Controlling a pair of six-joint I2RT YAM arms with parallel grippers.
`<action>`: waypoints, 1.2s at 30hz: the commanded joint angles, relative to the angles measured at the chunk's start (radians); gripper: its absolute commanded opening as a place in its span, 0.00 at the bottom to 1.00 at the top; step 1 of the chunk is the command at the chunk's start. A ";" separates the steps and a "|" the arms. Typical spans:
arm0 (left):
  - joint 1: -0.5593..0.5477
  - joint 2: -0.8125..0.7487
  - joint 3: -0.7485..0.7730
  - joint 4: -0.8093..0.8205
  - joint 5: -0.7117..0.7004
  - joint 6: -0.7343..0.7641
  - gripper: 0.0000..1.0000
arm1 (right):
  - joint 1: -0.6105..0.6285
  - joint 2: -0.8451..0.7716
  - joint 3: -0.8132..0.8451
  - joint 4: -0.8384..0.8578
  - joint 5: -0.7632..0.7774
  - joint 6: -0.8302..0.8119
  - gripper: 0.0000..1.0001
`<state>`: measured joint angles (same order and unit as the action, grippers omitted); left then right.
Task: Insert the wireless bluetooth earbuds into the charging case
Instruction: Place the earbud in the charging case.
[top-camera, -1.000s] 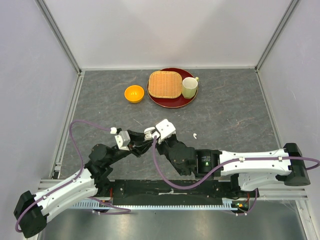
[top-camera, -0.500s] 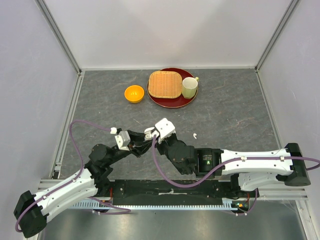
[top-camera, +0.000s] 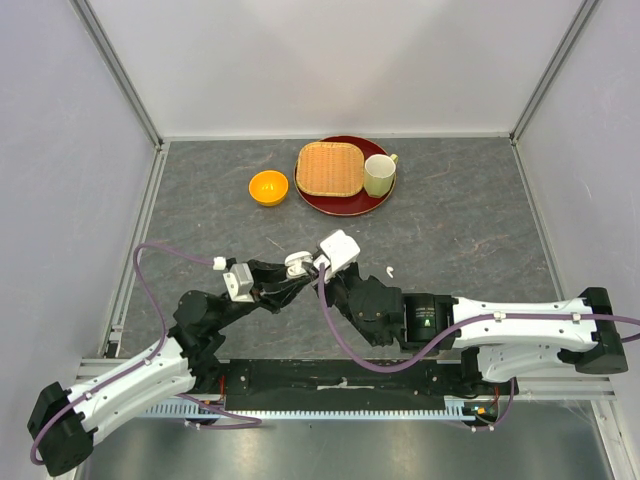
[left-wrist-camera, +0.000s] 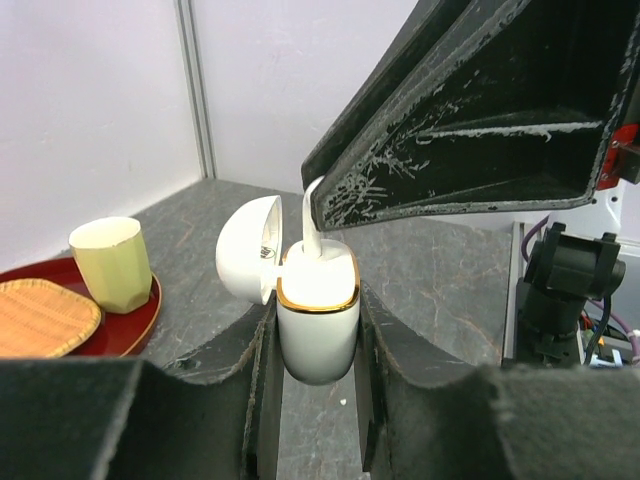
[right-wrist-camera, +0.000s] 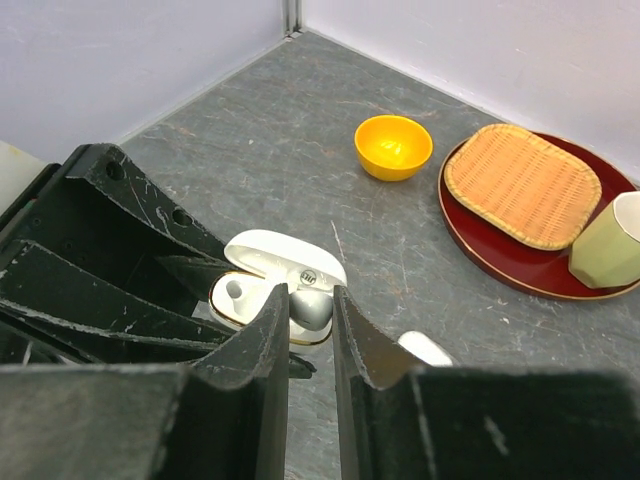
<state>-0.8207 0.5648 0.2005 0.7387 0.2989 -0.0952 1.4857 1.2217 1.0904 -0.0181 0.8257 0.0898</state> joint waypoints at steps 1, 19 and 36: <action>-0.001 -0.006 -0.003 0.116 0.000 0.032 0.02 | -0.001 -0.022 0.026 0.012 -0.030 0.007 0.00; -0.003 0.000 0.004 0.134 -0.018 0.026 0.02 | -0.002 0.032 0.103 -0.083 -0.045 0.014 0.02; -0.003 0.004 0.002 0.143 -0.021 0.011 0.02 | -0.001 0.016 0.118 -0.111 -0.079 0.074 0.43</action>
<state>-0.8204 0.5697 0.1967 0.8131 0.2893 -0.0956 1.4818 1.2465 1.1683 -0.1162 0.7795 0.1352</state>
